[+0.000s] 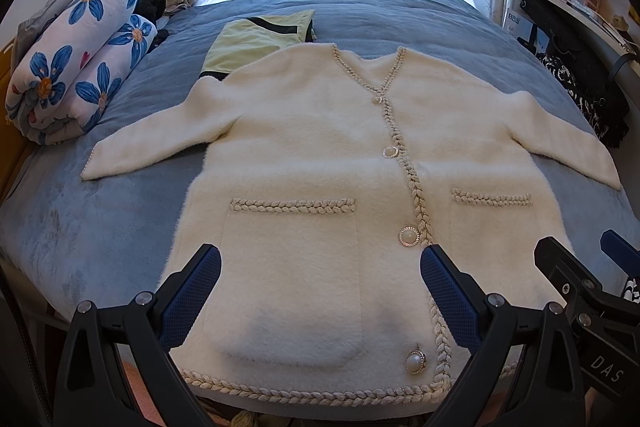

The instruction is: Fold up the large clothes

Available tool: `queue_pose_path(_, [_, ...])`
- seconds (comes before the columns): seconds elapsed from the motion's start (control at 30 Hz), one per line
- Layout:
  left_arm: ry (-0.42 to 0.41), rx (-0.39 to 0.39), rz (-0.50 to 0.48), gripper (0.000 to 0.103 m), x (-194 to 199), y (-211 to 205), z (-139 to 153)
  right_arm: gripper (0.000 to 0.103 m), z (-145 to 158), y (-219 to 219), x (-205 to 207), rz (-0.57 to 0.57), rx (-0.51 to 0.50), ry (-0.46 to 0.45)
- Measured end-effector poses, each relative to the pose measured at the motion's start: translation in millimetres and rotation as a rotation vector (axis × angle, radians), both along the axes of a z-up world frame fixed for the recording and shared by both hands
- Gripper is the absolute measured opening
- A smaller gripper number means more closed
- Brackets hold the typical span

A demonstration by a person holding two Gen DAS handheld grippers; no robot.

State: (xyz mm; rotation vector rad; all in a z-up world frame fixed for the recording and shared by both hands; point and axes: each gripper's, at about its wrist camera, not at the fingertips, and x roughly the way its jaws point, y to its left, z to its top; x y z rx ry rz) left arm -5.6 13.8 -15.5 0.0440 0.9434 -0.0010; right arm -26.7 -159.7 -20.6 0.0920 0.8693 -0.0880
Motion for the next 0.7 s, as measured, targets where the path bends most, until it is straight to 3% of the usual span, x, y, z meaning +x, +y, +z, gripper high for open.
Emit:
queue_pose_path(0.43, [0.004,0.0,-0.03,0.099,5,-4,4,0.103,0,-1,1,0.004,0.056,0.029])
queue_pose_path(0.7, [-0.01,-0.124,-0.06,0.099,22,-7,17,0.103,6,-22,14,0.005,0.066,0.071])
